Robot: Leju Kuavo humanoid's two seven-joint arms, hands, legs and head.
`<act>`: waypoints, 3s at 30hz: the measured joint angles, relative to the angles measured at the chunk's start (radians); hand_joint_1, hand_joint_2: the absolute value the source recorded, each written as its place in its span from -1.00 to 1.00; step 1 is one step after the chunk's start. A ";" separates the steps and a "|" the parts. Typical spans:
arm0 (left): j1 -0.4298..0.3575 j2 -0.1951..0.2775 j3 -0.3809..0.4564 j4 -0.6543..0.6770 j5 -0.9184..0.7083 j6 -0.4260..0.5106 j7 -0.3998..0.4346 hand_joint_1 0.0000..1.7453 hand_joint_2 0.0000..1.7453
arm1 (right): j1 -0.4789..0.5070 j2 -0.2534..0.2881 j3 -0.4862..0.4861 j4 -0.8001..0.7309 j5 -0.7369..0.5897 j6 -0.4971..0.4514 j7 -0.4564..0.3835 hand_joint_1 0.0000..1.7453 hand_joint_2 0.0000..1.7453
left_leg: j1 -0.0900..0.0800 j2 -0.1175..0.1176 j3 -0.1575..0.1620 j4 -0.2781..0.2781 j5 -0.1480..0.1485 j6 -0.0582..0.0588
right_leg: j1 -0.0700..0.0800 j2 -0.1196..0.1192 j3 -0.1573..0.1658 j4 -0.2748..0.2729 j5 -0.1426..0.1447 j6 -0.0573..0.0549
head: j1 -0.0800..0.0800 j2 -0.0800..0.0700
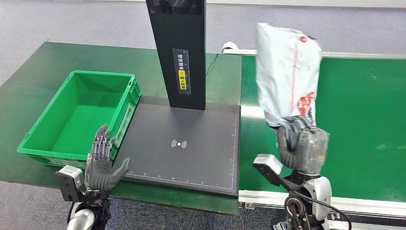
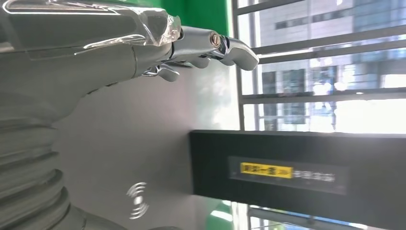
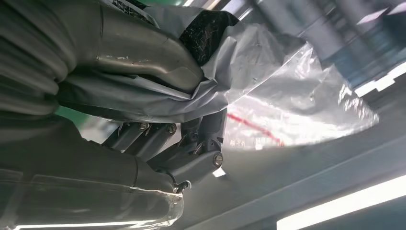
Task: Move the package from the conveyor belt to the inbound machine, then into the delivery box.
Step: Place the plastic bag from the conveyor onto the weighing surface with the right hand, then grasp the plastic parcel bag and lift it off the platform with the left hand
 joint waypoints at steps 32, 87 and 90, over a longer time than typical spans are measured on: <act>-0.137 0.049 -0.053 0.131 0.055 -0.019 -0.028 -1.00 1.00 | -0.205 -0.169 0.667 0.461 0.120 0.034 0.026 0.52 1.00 | 0.000 0.000 0.000 0.000 0.000 0.000 | 0.000 0.000 0.000 0.000 0.000 0.000 | 0.000 0.000; -0.335 0.071 -0.365 0.365 -0.661 0.137 0.130 -1.00 1.00 | 0.004 0.049 0.157 0.098 -0.948 0.736 -0.276 -1.00 1.00 | 0.000 0.001 0.001 0.000 0.000 0.000 | 0.000 0.001 0.000 0.000 0.001 0.000 | 0.000 0.000; -0.376 0.069 -0.392 0.416 -0.738 0.134 0.184 -1.00 1.00 | 0.006 0.057 0.149 0.098 -0.935 0.742 -0.273 -1.00 1.00 | 0.000 0.001 0.001 0.000 0.000 0.000 | 0.000 0.001 0.000 0.000 0.001 0.000 | 0.000 0.000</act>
